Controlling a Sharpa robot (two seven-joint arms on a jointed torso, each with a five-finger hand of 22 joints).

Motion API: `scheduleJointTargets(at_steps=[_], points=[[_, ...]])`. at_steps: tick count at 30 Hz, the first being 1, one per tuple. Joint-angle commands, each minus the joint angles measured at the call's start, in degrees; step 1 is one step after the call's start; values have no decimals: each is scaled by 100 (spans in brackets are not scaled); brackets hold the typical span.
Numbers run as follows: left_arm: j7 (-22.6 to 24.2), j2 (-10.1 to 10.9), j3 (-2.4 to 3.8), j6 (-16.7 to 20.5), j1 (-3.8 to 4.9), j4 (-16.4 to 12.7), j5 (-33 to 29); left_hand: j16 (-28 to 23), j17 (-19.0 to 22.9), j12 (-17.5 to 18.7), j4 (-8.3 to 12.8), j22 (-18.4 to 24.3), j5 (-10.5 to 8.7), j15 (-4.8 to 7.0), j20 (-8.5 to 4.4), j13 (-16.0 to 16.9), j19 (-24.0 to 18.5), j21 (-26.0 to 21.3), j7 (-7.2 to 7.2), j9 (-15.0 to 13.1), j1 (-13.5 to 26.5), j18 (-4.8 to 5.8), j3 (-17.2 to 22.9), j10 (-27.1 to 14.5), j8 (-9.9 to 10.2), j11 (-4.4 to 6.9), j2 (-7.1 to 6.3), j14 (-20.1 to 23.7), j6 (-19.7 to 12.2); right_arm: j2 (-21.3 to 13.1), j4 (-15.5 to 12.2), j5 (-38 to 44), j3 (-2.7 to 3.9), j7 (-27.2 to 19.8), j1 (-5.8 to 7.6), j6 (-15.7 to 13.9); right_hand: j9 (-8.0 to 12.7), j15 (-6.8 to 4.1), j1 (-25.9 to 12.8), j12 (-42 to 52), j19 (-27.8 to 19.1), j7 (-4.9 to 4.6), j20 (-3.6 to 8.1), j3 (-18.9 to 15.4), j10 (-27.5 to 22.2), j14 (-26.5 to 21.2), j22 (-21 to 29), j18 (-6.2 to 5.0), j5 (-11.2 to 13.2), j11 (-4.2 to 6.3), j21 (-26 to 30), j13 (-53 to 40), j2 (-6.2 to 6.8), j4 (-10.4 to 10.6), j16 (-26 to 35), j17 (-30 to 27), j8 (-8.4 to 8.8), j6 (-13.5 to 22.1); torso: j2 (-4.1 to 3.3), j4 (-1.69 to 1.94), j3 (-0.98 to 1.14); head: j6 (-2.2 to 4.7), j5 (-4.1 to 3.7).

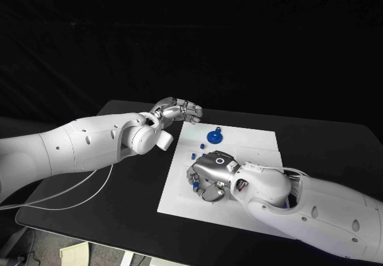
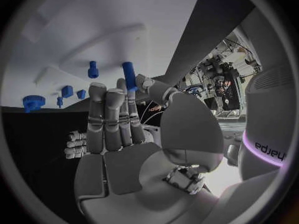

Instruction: Assemble the parts on the task board

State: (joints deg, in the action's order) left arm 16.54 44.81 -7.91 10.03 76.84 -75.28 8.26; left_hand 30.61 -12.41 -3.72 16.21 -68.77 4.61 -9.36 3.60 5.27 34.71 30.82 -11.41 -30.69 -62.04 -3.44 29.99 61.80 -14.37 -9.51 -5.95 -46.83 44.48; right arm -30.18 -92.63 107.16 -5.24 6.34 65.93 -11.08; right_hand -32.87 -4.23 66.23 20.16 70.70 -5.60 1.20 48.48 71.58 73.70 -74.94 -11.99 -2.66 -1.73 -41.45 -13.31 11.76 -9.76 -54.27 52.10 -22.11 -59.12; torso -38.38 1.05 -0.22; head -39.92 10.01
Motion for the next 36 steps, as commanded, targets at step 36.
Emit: scheduleJointTargets(at_steps=[36], points=[[31, -15, 2, -102, 6, 12, -13, -53, -16, -23, -27, -17, -19, -17, 14, -19, 22, -42, 3, 16, 55, -74, -31, -36, -29, -24, -20, 4, -39, -566, -310, -1501, 92, -532, 41, -919, 355, 377, -886, -779, -165, -466, -76, -1436, -1041, -162, 11, -301, -1044, -434, 176, 433, 296, -420, 90, -97, 721, 951, 6, -8, 2, 46, -100]])
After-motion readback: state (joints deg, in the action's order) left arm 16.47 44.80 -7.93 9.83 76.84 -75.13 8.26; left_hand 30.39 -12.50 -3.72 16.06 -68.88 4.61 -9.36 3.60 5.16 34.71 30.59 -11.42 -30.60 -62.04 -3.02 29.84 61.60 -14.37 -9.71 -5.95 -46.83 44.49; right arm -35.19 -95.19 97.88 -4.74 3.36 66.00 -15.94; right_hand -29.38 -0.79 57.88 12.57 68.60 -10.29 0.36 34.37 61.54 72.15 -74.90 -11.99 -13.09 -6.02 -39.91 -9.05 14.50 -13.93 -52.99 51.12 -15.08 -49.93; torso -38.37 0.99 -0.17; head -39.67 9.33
